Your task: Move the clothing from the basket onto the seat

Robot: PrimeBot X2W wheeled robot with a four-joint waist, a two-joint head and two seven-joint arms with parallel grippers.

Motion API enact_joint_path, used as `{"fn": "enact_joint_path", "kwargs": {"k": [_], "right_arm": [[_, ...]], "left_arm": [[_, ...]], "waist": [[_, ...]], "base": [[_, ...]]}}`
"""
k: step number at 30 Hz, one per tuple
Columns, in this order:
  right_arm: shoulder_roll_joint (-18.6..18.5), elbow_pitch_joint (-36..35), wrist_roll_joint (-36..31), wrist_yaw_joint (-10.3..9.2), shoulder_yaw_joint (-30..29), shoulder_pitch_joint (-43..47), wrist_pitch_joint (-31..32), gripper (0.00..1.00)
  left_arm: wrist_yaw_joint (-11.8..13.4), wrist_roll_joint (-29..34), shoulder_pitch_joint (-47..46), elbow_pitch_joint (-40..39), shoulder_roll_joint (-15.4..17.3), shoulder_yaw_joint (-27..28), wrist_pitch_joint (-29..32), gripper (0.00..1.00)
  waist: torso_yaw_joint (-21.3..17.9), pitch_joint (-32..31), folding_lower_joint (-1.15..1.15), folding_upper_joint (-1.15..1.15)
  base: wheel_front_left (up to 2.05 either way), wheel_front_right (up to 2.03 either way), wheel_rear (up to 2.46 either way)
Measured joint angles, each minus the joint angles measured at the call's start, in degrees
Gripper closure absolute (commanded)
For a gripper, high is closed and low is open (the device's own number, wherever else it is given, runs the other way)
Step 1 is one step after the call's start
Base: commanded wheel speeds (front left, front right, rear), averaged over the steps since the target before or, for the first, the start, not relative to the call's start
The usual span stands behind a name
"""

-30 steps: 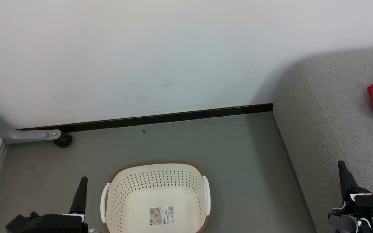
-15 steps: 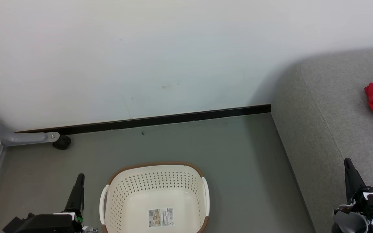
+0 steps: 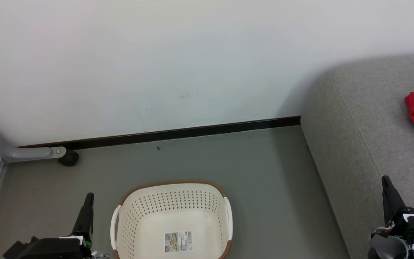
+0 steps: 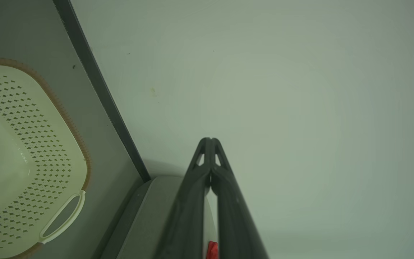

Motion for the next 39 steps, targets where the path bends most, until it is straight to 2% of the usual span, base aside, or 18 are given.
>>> {"fn": "enact_joint_path", "kwargs": {"k": [39], "right_arm": [[0.02,-0.05,0.01,0.01,0.01,0.03,0.0,1.0]], "left_arm": [[0.0,-0.01,-0.01,-0.14,0.0,-0.01,0.0,1.0]], "waist": [[0.0,0.01,0.0,0.0]], "base": [[0.0,0.0,0.0]]}}
